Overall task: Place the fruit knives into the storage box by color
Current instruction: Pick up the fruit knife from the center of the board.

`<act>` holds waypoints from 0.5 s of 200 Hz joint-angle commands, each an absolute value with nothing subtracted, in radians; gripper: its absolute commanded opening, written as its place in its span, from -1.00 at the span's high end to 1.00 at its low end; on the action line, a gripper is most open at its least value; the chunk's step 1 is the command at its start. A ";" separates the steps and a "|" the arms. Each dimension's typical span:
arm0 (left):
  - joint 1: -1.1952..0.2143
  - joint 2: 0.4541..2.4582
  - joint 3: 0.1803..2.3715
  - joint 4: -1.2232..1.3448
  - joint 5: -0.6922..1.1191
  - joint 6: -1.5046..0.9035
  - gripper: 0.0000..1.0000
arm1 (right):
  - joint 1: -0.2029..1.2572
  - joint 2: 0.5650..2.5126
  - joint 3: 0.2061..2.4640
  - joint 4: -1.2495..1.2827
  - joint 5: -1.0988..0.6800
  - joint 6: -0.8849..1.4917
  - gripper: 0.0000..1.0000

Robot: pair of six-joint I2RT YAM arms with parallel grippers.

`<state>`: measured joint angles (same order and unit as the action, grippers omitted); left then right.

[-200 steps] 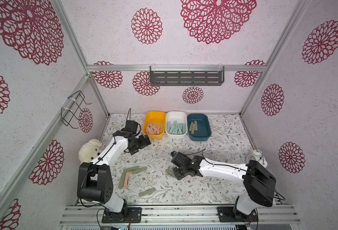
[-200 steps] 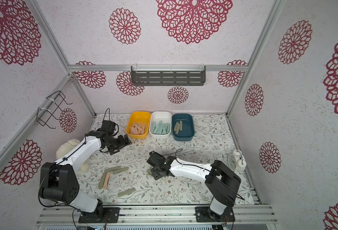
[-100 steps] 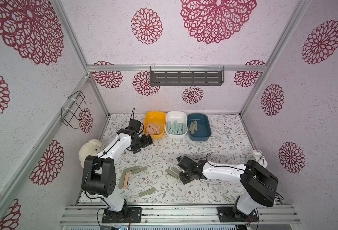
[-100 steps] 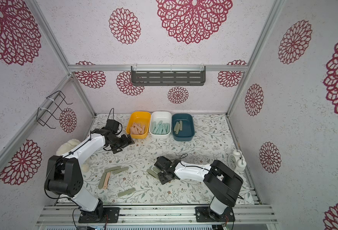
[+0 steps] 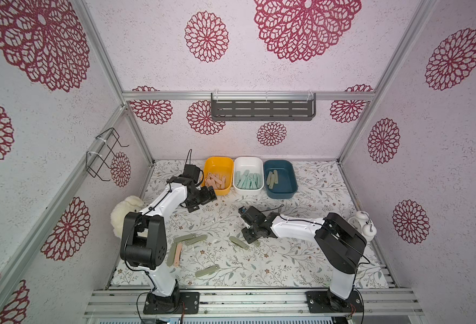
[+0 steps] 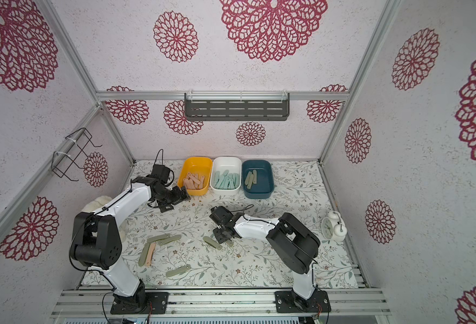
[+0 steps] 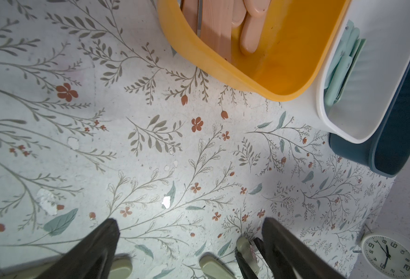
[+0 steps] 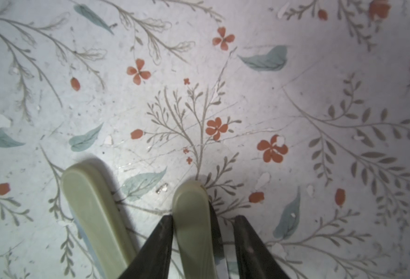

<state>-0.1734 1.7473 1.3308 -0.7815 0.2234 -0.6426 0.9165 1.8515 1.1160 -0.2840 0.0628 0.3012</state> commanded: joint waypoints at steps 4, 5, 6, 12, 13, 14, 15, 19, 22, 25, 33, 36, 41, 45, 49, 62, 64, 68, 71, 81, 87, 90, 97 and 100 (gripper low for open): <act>-0.167 1.750 1.351 -0.790 0.220 -0.621 -0.94 | 0.903 1.901 1.100 -0.346 0.028 0.299 0.30; -0.167 1.749 1.351 -0.790 0.220 -0.621 -0.94 | 0.903 1.902 1.100 -0.345 0.028 0.299 0.30; -0.167 1.749 1.351 -0.790 0.219 -0.621 -0.94 | 0.903 1.902 1.100 -0.345 0.028 0.300 0.30; -0.167 1.749 1.351 -0.790 0.222 -0.621 -0.95 | 0.904 1.906 1.101 -0.345 0.027 0.302 0.32; -0.167 1.749 1.351 -0.789 0.222 -0.620 -0.95 | 0.904 1.906 1.101 -0.345 0.027 0.302 0.33; -0.167 1.749 1.351 -0.790 0.222 -0.620 -0.95 | 0.904 1.907 1.101 -0.345 0.028 0.303 0.33; -0.166 1.749 1.351 -0.790 0.222 -0.620 -0.95 | 0.904 1.908 1.101 -0.346 0.028 0.304 0.33; -0.167 1.750 1.353 -0.790 0.223 -0.620 -0.94 | 0.904 1.908 1.103 -0.348 0.028 0.304 0.36; -0.167 1.749 1.353 -0.789 0.225 -0.619 -0.95 | 0.903 1.910 1.104 -0.349 0.030 0.307 0.37; -0.166 1.750 1.353 -0.789 0.227 -0.619 -0.95 | 0.903 1.910 1.104 -0.351 0.031 0.308 0.39; -0.167 1.747 1.353 -0.791 0.226 -0.618 -0.94 | 0.904 1.908 1.107 -0.358 0.036 0.312 0.43; -0.167 1.747 1.353 -0.791 0.227 -0.619 -0.94 | 0.904 1.907 1.107 -0.361 0.040 0.313 0.45; -0.167 1.745 1.351 -0.789 0.228 -0.619 -0.94 | 0.903 1.903 1.109 -0.364 0.045 0.317 0.47; -0.168 1.743 1.349 -0.788 0.229 -0.620 -0.95 | 0.903 1.900 1.110 -0.366 0.050 0.320 0.49; -0.169 1.743 1.347 -0.787 0.233 -0.620 -0.94 | 0.902 1.896 1.112 -0.369 0.051 0.322 0.50; -0.168 1.739 1.341 -0.784 0.239 -0.620 -0.95 | 0.902 1.885 1.123 -0.382 0.066 0.327 0.54; -0.169 1.739 1.340 -0.785 0.238 -0.620 -0.95 | 0.902 1.885 1.125 -0.384 0.068 0.328 0.54; -0.170 1.738 1.338 -0.784 0.240 -0.621 -0.95 | 0.901 1.882 1.130 -0.389 0.074 0.329 0.55; -0.170 1.738 1.337 -0.785 0.241 -0.621 -0.95 | 0.902 1.879 1.133 -0.393 0.080 0.330 0.56; -0.171 1.734 1.333 -0.787 0.242 -0.622 -0.94 | 0.902 1.868 1.143 -0.404 0.099 0.333 0.59; -0.172 1.730 1.332 -0.787 0.244 -0.624 -0.95 | 0.901 1.862 1.149 -0.409 0.107 0.336 0.60; -0.172 1.729 1.332 -0.786 0.243 -0.624 -0.94 | 0.900 1.857 1.152 -0.411 0.111 0.337 0.60; -0.173 1.726 1.331 -0.787 0.244 -0.625 -0.94 | 0.898 1.848 1.159 -0.415 0.118 0.342 0.60; -0.174 1.723 1.331 -0.789 0.243 -0.624 -0.95 | 0.899 1.844 1.161 -0.417 0.122 0.343 0.60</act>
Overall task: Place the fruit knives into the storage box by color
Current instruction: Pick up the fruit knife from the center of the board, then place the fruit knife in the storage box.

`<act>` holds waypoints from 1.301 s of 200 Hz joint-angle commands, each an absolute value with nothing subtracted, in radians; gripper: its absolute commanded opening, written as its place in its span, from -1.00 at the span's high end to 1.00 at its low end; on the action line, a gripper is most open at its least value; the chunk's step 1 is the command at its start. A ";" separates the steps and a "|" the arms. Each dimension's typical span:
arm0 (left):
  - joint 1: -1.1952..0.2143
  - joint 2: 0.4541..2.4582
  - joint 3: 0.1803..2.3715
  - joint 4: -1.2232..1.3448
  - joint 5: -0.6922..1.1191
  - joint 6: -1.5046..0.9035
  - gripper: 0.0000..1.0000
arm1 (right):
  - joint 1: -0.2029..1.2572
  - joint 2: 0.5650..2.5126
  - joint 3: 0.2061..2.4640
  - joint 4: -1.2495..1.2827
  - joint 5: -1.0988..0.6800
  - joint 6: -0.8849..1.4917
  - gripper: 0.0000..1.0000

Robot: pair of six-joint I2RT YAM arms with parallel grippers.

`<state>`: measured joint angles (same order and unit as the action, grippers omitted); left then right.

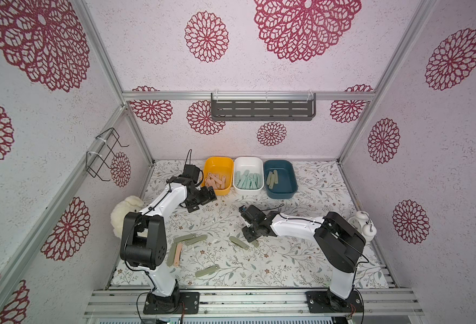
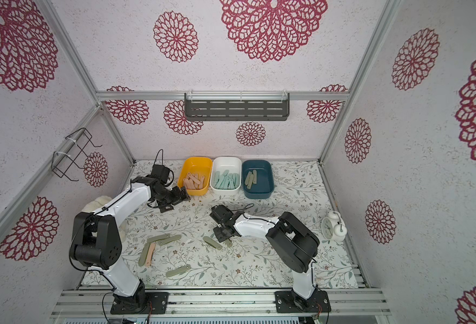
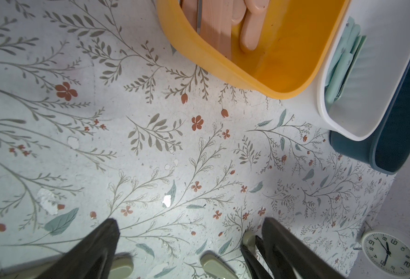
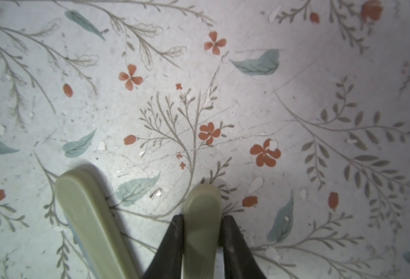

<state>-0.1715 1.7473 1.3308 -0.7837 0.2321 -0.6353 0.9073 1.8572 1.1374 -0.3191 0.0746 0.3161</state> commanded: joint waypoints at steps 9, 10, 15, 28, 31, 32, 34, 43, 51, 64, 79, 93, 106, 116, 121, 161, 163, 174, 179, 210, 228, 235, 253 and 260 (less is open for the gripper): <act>-0.178 1.720 1.334 -0.795 0.242 -0.626 -0.94 | 0.897 1.832 1.168 -0.422 0.134 0.347 0.60; -0.179 1.719 1.334 -0.796 0.243 -0.626 -0.95 | 0.897 1.831 1.169 -0.423 0.134 0.348 0.61; -0.180 1.718 1.337 -0.800 0.244 -0.627 -0.95 | 0.896 1.824 1.173 -0.428 0.140 0.351 0.61; -0.187 1.718 1.361 -0.845 0.243 -0.613 -0.94 | 0.893 1.802 1.185 -0.442 0.155 0.356 0.61; -0.186 1.717 1.367 -0.857 0.242 -0.610 -0.94 | 0.892 1.798 1.189 -0.444 0.159 0.357 0.60; -0.188 1.717 1.367 -0.860 0.241 -0.609 -0.94 | 0.891 1.795 1.190 -0.444 0.160 0.357 0.60; -0.188 1.715 1.370 -0.868 0.239 -0.607 -0.94 | 0.891 1.791 1.191 -0.445 0.162 0.357 0.60; -0.190 1.706 1.376 -0.884 0.232 -0.606 -0.95 | 0.887 1.775 1.199 -0.449 0.177 0.358 0.60; -0.192 1.696 1.376 -0.891 0.232 -0.608 -0.94 | 0.881 1.761 1.204 -0.449 0.188 0.361 0.61; -0.201 1.688 1.379 -0.890 0.243 -0.619 -0.95 | 0.867 1.741 1.215 -0.446 0.204 0.356 0.60; -0.226 1.683 1.394 -0.889 0.240 -0.630 -0.95 | 0.839 1.723 1.234 -0.447 0.226 0.341 0.61; -0.246 1.683 1.409 -0.883 0.235 -0.636 -0.94 | 0.805 1.706 1.252 -0.444 0.242 0.323 0.60; -0.254 1.685 1.415 -0.857 0.250 -0.641 -0.95 | 0.766 1.695 1.269 -0.438 0.248 0.308 0.61; -0.256 1.690 1.419 -0.828 0.269 -0.649 -0.94 | 0.733 1.694 1.288 -0.433 0.256 0.296 0.61; -0.257 1.696 1.425 -0.814 0.278 -0.649 -0.95 | 0.717 1.693 1.298 -0.430 0.257 0.288 0.61; -0.256 1.781 1.540 -0.793 0.336 -0.630 -0.94 | 0.585 1.760 1.440 -0.400 0.249 0.222 0.61; -0.256 1.787 1.549 -0.796 0.337 -0.626 -0.94 | 0.580 1.766 1.447 -0.398 0.250 0.217 0.60; -0.256 1.820 1.594 -0.813 0.334 -0.619 -0.95 | 0.547 1.805 1.487 -0.383 0.250 0.202 0.60; -0.256 1.836 1.613 -0.817 0.337 -0.616 -0.95 | 0.533 1.822 1.502 -0.372 0.250 0.196 0.61; -0.257 1.939 1.719 -0.832 0.377 -0.606 -0.95 | 0.446 1.952 1.615 -0.320 0.226 0.161 0.61; -0.254 2.000 1.762 -0.843 0.382 -0.599 -0.95 | 0.410 2.033 1.693 -0.315 0.219 0.146 0.61; -0.252 2.011 1.777 -0.848 0.382 -0.594 -0.95 | 0.400 2.062 1.719 -0.314 0.213 0.141 0.61; -0.248 2.031 1.792 -0.850 0.373 -0.588 -0.95 | 0.377 2.135 1.784 -0.321 0.204 0.131 0.59; -0.246 2.034 1.791 -0.851 0.373 -0.587 -0.94 | 0.369 2.159 1.806 -0.326 0.197 0.130 0.58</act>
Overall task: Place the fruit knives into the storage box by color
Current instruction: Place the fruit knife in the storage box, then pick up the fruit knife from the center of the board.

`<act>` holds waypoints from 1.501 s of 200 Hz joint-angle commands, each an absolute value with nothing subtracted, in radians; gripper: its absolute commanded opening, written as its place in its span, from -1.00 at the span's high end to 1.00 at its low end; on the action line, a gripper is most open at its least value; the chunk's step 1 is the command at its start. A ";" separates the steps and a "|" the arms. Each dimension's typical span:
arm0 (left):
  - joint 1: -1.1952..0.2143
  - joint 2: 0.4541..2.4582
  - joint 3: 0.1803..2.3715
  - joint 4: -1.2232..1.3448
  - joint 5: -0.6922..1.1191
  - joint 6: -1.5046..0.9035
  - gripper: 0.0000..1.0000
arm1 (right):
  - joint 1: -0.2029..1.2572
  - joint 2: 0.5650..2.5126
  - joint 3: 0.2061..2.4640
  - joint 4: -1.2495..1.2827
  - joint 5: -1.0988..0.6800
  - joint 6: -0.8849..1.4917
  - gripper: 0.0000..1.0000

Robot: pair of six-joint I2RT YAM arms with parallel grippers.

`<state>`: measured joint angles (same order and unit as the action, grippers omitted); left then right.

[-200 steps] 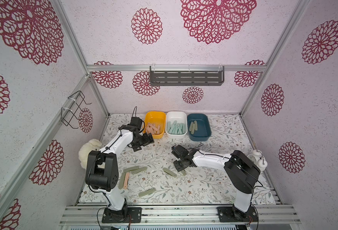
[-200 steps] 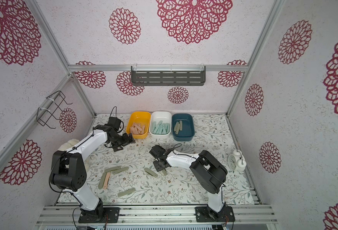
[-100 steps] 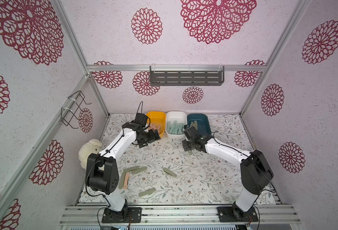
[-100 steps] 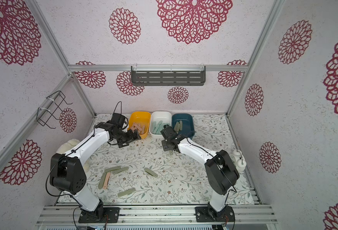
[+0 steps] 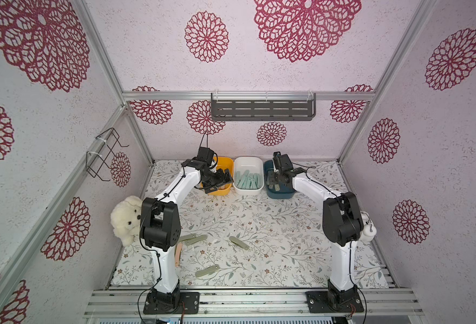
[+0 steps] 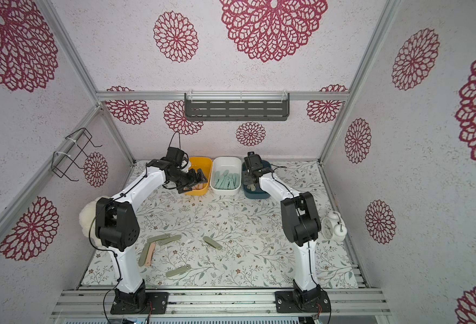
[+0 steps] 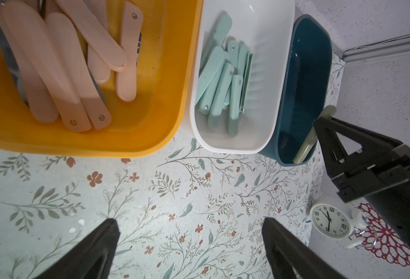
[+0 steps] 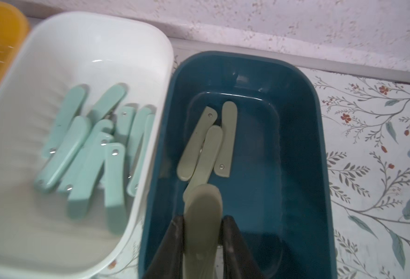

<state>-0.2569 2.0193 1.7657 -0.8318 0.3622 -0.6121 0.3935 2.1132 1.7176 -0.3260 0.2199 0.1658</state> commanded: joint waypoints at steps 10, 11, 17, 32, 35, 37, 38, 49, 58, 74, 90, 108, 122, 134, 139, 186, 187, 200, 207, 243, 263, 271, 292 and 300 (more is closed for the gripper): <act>-0.246 2.039 1.787 -0.845 0.372 -0.587 -0.95 | 0.361 2.187 1.828 -0.327 0.192 0.126 0.56; -0.247 2.039 1.787 -0.844 0.371 -0.587 -0.95 | 0.360 2.189 1.830 -0.328 0.192 0.126 0.55; -0.246 2.039 1.783 -0.841 0.370 -0.587 -0.95 | 0.354 2.202 1.842 -0.332 0.187 0.123 0.53; -0.246 2.028 1.773 -0.843 0.359 -0.586 -0.94 | 0.350 2.221 1.870 -0.344 0.180 0.113 0.40; -0.246 2.025 1.769 -0.843 0.356 -0.586 -0.94 | 0.349 2.222 1.876 -0.348 0.179 0.111 0.37; -0.246 2.021 1.766 -0.843 0.353 -0.587 -0.94 | 0.349 2.223 1.880 -0.351 0.177 0.109 0.34; -0.246 2.020 1.764 -0.843 0.352 -0.587 -0.95 | 0.349 2.223 1.883 -0.353 0.177 0.108 0.33; -0.246 1.998 1.741 -0.845 0.328 -0.594 -0.94 | 0.351 2.216 1.905 -0.372 0.171 0.103 0.18; -0.246 1.976 1.715 -0.845 0.303 -0.607 -0.94 | 0.351 2.201 1.911 -0.387 0.165 0.100 0.10; -0.251 1.907 1.656 -0.850 0.265 -0.625 -0.95 | 0.363 2.148 1.884 -0.399 0.164 0.099 -0.02; -0.264 1.845 1.576 -0.849 0.233 -0.649 -0.95 | 0.390 2.064 1.795 -0.388 0.153 0.111 -0.07; -0.282 1.758 1.464 -0.835 0.199 -0.682 -0.94 | 0.440 1.934 1.633 -0.358 0.144 0.132 -0.10; -0.292 1.701 1.385 -0.831 0.188 -0.707 -0.94 | 0.488 1.820 1.480 -0.320 0.125 0.152 -0.12; -0.298 1.661 1.323 -0.841 0.197 -0.719 -0.95 | 0.539 1.733 1.362 -0.304 0.113 0.165 -0.13; -0.303 1.648 1.300 -0.846 0.194 -0.722 -0.94 | 0.564 1.699 1.316 -0.301 0.114 0.171 -0.13; -0.359 1.532 1.080 -0.812 0.180 -0.781 -0.95 | 0.847 1.545 0.992 -0.242 0.052 0.259 -0.13; -0.361 1.531 1.076 -0.811 0.180 -0.781 -0.95 | 0.852 1.545 0.985 -0.240 0.048 0.260 -0.13; -0.369 1.514 1.035 -0.796 0.179 -0.790 -0.94 | 0.916 1.549 0.943 -0.221 0.030 0.262 -0.13; -0.373 1.505 1.014 -0.785 0.179 -0.794 -0.94 | 0.947 1.557 0.932 -0.220 0.031 0.252 -0.13; -0.374 1.485 0.947 -0.753 0.187 -0.804 -0.94 | 1.035 1.607 0.913 -0.229 0.051 0.202 -0.18; -0.374 1.482 0.940 -0.750 0.186 -0.800 -0.94 | 1.056 1.629 0.909 -0.226 0.048 0.196 -0.21; -0.373 1.482 0.939 -0.751 0.187 -0.796 -0.94 | 1.066 1.639 0.908 -0.228 0.048 0.193 -0.23; -0.373 1.485 0.937 -0.751 0.184 -0.789 -0.94 | 1.084 1.666 0.905 -0.229 0.058 0.187 -0.24; -0.372 1.486 0.937 -0.753 0.183 -0.788 -0.94 | 1.085 1.678 0.906 -0.230 0.066 0.185 -0.24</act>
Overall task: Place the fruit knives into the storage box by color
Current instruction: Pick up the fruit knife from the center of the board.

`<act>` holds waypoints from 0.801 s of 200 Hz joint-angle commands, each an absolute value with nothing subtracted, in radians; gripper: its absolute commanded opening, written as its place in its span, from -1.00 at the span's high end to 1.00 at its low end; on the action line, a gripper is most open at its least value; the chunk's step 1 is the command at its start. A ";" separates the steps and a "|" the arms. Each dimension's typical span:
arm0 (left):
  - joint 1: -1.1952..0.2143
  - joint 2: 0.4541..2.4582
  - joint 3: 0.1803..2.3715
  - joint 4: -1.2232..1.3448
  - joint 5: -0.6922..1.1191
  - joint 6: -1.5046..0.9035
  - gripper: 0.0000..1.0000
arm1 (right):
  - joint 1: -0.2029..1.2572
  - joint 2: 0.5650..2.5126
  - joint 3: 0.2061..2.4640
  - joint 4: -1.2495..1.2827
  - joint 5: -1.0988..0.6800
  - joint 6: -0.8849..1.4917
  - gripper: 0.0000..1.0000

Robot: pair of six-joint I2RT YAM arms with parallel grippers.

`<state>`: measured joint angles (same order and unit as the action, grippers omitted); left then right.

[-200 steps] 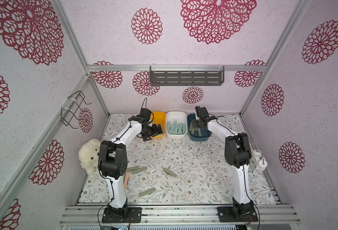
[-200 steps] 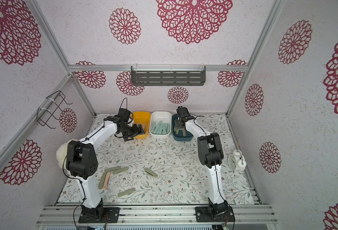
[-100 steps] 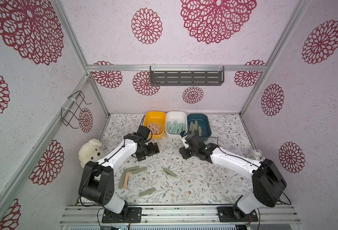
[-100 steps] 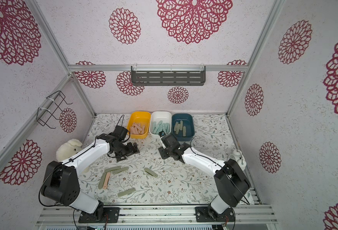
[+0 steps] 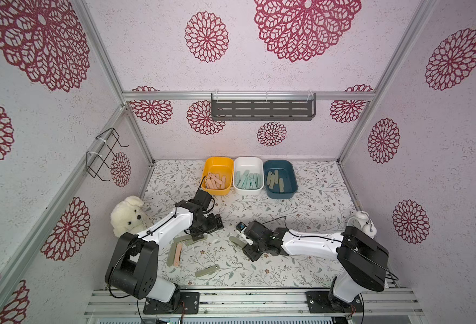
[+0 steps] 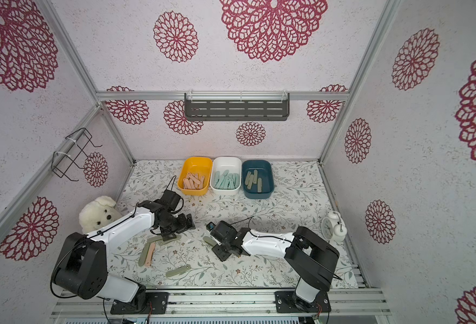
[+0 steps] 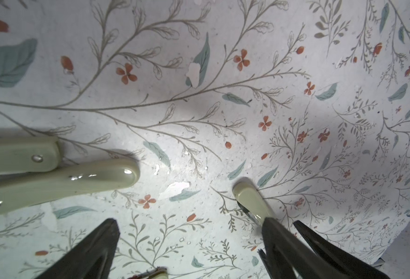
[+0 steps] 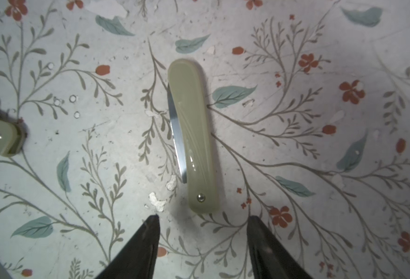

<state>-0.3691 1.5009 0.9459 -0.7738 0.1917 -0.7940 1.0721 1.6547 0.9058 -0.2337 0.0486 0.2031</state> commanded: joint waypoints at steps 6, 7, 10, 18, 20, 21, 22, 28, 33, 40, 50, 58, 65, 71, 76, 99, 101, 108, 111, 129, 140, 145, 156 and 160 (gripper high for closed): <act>-0.372 1.485 0.939 -0.753 0.183 -0.786 -0.95 | 1.086 1.686 0.908 -0.230 0.073 0.184 -0.23; -0.372 1.486 0.939 -0.753 0.183 -0.786 -0.95 | 1.086 1.688 0.908 -0.230 0.074 0.183 -0.23; -0.373 1.486 0.940 -0.752 0.183 -0.785 -0.95 | 1.085 1.694 0.910 -0.230 0.077 0.183 -0.23; -0.372 1.485 0.942 -0.752 0.182 -0.785 -0.94 | 1.085 1.706 0.911 -0.226 0.082 0.180 -0.21; -0.373 1.485 0.942 -0.753 0.184 -0.784 -0.94 | 1.085 1.708 0.912 -0.227 0.084 0.179 -0.20; -0.372 1.485 0.943 -0.753 0.183 -0.784 -0.94 | 1.085 1.710 0.914 -0.227 0.084 0.178 -0.20; -0.372 1.485 0.942 -0.752 0.183 -0.784 -0.94 | 1.086 1.712 0.914 -0.228 0.086 0.177 -0.19; -0.372 1.485 0.945 -0.753 0.183 -0.782 -0.94 | 1.085 1.722 0.919 -0.232 0.090 0.175 -0.16; -0.371 1.485 0.946 -0.755 0.182 -0.782 -0.95 | 1.085 1.730 0.923 -0.234 0.094 0.174 -0.14; -0.371 1.485 0.950 -0.758 0.180 -0.780 -0.95 | 1.085 1.738 0.927 -0.239 0.103 0.172 -0.13; -0.372 1.483 0.955 -0.761 0.177 -0.777 -0.95 | 1.085 1.745 0.931 -0.241 0.115 0.168 -0.11; -0.372 1.480 0.958 -0.764 0.177 -0.775 -0.95 | 1.084 1.746 0.933 -0.240 0.118 0.167 -0.08; -0.372 1.480 0.960 -0.766 0.176 -0.772 -0.94 | 1.083 1.747 0.934 -0.241 0.119 0.166 -0.05; -0.372 1.480 0.963 -0.769 0.175 -0.773 -0.94 | 1.083 1.747 0.934 -0.241 0.119 0.165 -0.02; -0.371 1.480 0.965 -0.770 0.173 -0.772 -0.95 | 1.082 1.747 0.934 -0.239 0.119 0.166 0.00; -0.371 1.483 0.972 -0.773 0.172 -0.767 -0.95 | 1.079 1.758 0.939 -0.239 0.117 0.161 0.08; -0.371 1.483 0.972 -0.773 0.173 -0.767 -0.95 | 1.079 1.759 0.939 -0.239 0.117 0.161 0.09; -0.372 1.482 0.972 -0.774 0.172 -0.766 -0.95 | 1.078 1.762 0.940 -0.238 0.115 0.161 0.15; -0.371 1.482 0.974 -0.775 0.172 -0.766 -0.95 | 1.078 1.763 0.940 -0.237 0.114 0.161 0.17; -0.373 1.480 0.977 -0.779 0.171 -0.764 -0.94 | 1.077 1.766 0.940 -0.238 0.112 0.165 0.28; -0.371 1.480 0.980 -0.781 0.168 -0.764 -0.95 | 1.078 1.764 0.937 -0.239 0.112 0.167 0.34; -0.372 1.480 0.981 -0.781 0.168 -0.764 -0.95 | 1.077 1.762 0.938 -0.241 0.112 0.169 0.37; -0.371 1.483 0.985 -0.781 0.168 -0.764 -0.95 | 1.078 1.758 0.936 -0.245 0.116 0.170 0.41; -0.371 1.483 0.986 -0.780 0.168 -0.763 -0.95 | 1.077 1.757 0.936 -0.248 0.117 0.170 0.42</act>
